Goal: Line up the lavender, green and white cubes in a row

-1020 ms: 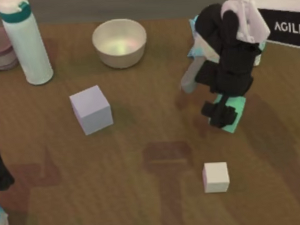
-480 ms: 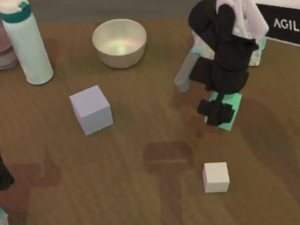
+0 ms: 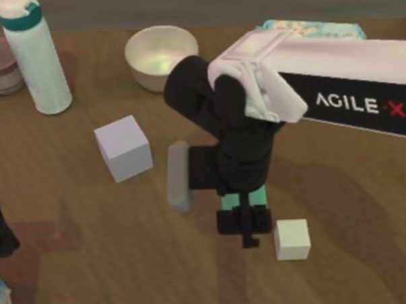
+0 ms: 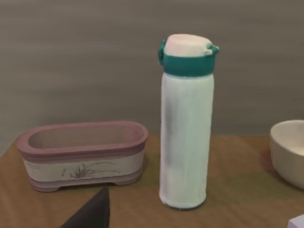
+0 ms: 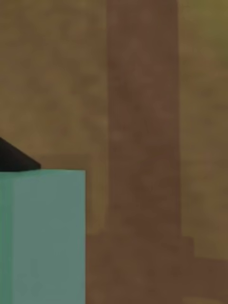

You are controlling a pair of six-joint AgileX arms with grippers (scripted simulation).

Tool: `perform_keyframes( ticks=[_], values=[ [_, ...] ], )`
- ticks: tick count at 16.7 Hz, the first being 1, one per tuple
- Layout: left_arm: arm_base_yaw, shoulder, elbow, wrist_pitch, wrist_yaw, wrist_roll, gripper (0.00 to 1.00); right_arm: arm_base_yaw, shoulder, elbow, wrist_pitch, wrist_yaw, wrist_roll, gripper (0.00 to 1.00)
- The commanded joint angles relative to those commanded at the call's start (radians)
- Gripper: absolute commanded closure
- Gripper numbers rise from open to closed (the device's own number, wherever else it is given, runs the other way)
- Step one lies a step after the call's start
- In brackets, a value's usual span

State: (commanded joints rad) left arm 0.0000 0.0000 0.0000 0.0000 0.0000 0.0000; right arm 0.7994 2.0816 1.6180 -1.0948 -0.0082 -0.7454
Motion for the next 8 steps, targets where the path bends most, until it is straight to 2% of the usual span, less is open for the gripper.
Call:
perform_keyframes(
  ticks=[8],
  values=[
    [0.000, 0.000, 0.000, 0.000, 0.000, 0.000, 0.00, 0.007, 0.009, -0.031, 0.042, 0.000, -0.003, 1.00]
  ],
)
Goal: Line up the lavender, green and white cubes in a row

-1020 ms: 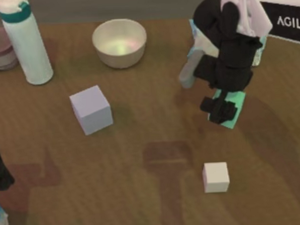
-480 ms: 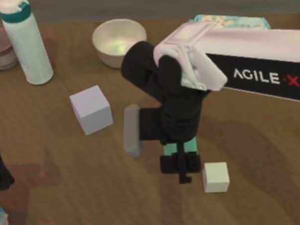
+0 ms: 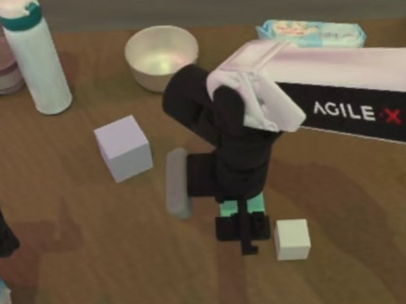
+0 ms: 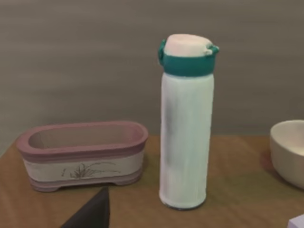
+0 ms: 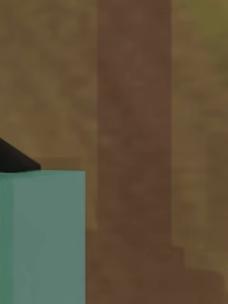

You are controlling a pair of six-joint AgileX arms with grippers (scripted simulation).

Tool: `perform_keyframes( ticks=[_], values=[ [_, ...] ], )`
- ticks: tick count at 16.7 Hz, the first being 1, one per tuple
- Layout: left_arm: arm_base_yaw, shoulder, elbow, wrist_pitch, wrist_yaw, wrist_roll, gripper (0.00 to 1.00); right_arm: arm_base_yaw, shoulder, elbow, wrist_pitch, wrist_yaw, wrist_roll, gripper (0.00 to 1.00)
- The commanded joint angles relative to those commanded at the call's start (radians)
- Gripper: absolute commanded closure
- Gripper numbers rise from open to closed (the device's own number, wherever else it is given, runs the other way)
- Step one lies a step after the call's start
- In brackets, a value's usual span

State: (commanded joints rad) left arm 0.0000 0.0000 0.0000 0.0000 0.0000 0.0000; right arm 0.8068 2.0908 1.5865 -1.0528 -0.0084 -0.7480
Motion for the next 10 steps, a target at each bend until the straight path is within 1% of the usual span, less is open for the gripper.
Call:
perform_keyframes(
  ticks=[5, 10],
  values=[
    [0.000, 0.000, 0.000, 0.000, 0.000, 0.000, 0.00, 0.002, 0.058, -0.113, 0.178, 0.001, -0.002, 1.00],
    [0.000, 0.000, 0.000, 0.000, 0.000, 0.000, 0.00, 0.002, 0.070, -0.132, 0.203, 0.001, -0.003, 1.00]
  ],
)
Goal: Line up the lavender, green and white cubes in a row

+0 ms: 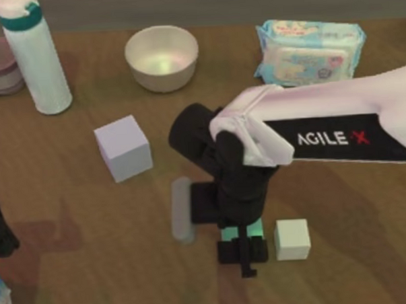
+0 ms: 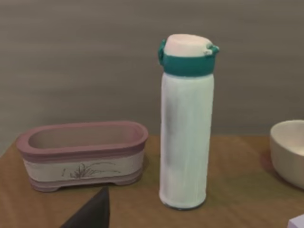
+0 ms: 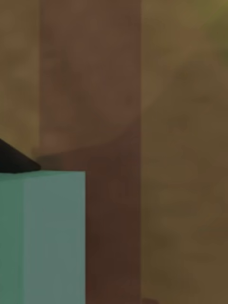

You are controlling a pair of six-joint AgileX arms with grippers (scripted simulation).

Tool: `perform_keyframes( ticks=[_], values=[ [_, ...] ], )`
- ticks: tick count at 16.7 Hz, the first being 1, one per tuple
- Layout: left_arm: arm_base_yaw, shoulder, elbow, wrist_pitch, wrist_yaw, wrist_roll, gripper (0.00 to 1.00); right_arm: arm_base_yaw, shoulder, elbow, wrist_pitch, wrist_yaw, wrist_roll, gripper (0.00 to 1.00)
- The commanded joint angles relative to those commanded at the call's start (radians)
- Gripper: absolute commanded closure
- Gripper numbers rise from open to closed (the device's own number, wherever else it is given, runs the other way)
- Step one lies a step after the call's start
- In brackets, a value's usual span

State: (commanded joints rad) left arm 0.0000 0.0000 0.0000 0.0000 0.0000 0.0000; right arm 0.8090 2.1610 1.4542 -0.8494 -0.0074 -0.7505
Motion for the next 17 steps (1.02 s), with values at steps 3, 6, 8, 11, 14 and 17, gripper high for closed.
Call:
perform_keyframes(
  ticks=[3, 6, 8, 11, 14, 17],
  values=[
    [0.000, 0.000, 0.000, 0.000, 0.000, 0.000, 0.00, 0.000, 0.000, 0.000, 0.000, 0.000, 0.000, 0.77],
    [0.000, 0.000, 0.000, 0.000, 0.000, 0.000, 0.00, 0.000, 0.000, 0.000, 0.000, 0.000, 0.000, 0.55],
    [0.000, 0.000, 0.000, 0.000, 0.000, 0.000, 0.00, 0.000, 0.000, 0.000, 0.000, 0.000, 0.000, 0.40],
    [0.000, 0.000, 0.000, 0.000, 0.000, 0.000, 0.00, 0.000, 0.000, 0.000, 0.000, 0.000, 0.000, 0.17],
    [0.000, 0.000, 0.000, 0.000, 0.000, 0.000, 0.00, 0.000, 0.000, 0.000, 0.000, 0.000, 0.000, 0.00],
    [0.000, 0.000, 0.000, 0.000, 0.000, 0.000, 0.00, 0.000, 0.000, 0.000, 0.000, 0.000, 0.000, 0.00]
  ],
)
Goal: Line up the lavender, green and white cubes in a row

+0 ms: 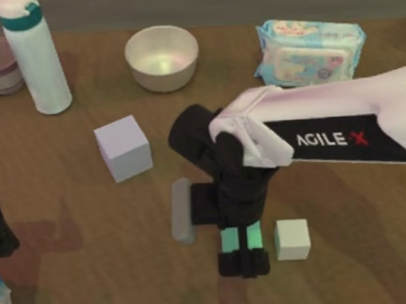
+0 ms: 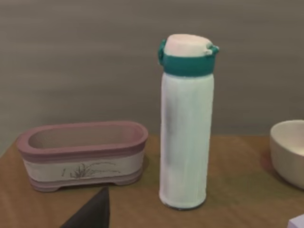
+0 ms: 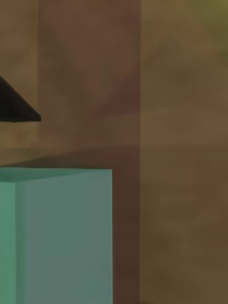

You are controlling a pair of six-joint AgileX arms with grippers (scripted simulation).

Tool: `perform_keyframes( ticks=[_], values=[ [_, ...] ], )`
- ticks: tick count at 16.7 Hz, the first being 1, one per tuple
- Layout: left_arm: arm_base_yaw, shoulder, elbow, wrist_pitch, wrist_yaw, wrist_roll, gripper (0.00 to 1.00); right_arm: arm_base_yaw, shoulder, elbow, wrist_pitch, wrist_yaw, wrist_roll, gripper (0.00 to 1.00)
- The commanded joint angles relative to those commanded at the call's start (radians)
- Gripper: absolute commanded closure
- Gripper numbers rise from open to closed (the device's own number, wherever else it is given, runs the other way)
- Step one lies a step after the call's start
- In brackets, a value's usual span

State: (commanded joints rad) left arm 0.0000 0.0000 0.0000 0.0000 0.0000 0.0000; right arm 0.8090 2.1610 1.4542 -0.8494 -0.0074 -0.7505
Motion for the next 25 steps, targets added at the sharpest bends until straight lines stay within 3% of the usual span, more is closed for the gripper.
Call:
perform_keyframes(
  ticks=[7, 14, 20, 25],
  values=[
    [0.000, 0.000, 0.000, 0.000, 0.000, 0.000, 0.00, 0.001, -0.006, 0.015, -0.017, 0.000, -0.002, 0.00],
    [0.000, 0.000, 0.000, 0.000, 0.000, 0.000, 0.00, 0.006, -0.094, 0.142, -0.237, -0.001, -0.005, 0.00],
    [-0.003, 0.009, 0.009, -0.009, 0.004, 0.006, 0.00, -0.001, -0.100, 0.137, -0.233, -0.002, -0.002, 0.00],
    [-0.055, 0.213, 0.192, -0.177, 0.061, 0.115, 0.00, -0.076, -0.250, 0.025, -0.131, -0.019, 0.052, 0.00]
  ],
)
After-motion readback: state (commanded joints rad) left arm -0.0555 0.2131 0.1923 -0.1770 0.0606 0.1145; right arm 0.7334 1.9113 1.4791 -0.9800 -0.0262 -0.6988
